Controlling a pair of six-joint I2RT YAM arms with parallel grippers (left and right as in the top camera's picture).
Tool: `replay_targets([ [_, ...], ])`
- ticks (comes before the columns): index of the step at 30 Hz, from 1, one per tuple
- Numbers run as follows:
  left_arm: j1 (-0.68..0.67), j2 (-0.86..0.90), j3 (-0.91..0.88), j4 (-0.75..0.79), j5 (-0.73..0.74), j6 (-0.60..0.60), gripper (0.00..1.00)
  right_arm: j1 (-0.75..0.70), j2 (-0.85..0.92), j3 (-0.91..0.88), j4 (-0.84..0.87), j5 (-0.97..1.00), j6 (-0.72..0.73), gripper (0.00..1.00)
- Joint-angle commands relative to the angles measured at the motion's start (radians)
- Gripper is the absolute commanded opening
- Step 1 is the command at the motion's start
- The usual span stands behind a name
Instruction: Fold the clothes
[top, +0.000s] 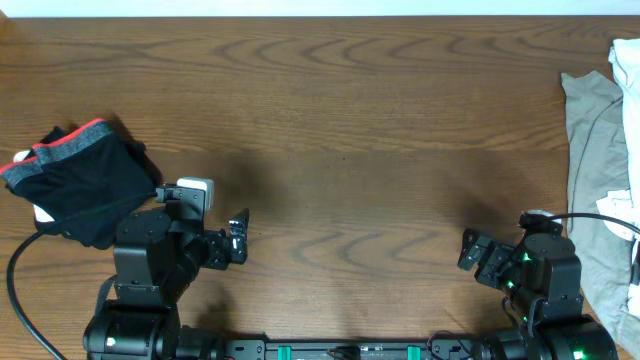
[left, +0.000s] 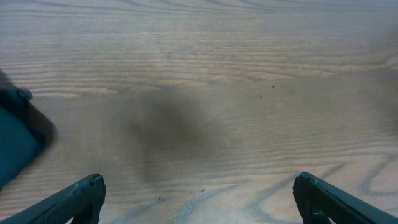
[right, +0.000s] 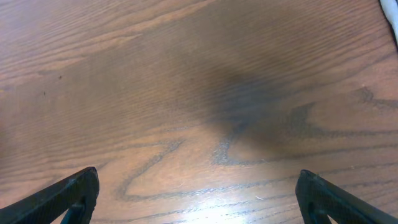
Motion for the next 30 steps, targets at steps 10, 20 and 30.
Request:
replay_targets([
  [10, -0.002, -0.002, -0.008, 0.003, -0.010, -0.016, 0.98, -0.008, -0.252, -0.014, -0.027, 0.054, -0.016, 0.99],
  [20, -0.002, -0.002, -0.008, 0.003, -0.010, -0.016, 0.98, -0.021, -0.456, -0.253, 0.292, 0.057, -0.254, 0.99],
  [30, -0.002, -0.002, -0.008, 0.003, -0.010, -0.016, 0.98, -0.051, -0.456, -0.581, 0.914, 0.078, -0.286, 0.99],
])
